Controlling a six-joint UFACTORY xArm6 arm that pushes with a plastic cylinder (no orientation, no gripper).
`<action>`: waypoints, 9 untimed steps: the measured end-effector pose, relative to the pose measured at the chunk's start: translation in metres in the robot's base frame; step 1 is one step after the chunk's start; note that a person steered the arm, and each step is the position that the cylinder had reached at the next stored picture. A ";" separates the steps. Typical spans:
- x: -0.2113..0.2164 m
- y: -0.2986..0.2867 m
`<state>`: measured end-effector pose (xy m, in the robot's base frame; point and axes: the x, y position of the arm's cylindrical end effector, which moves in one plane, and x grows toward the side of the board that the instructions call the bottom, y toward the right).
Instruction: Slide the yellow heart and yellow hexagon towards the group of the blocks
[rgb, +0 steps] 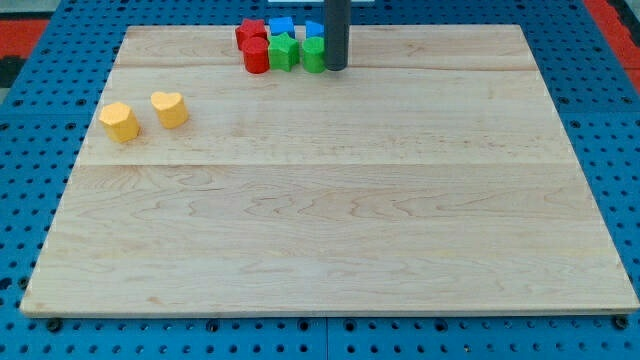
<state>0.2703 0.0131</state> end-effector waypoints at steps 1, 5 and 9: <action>0.005 -0.001; 0.177 -0.170; 0.101 -0.272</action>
<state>0.3714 -0.2594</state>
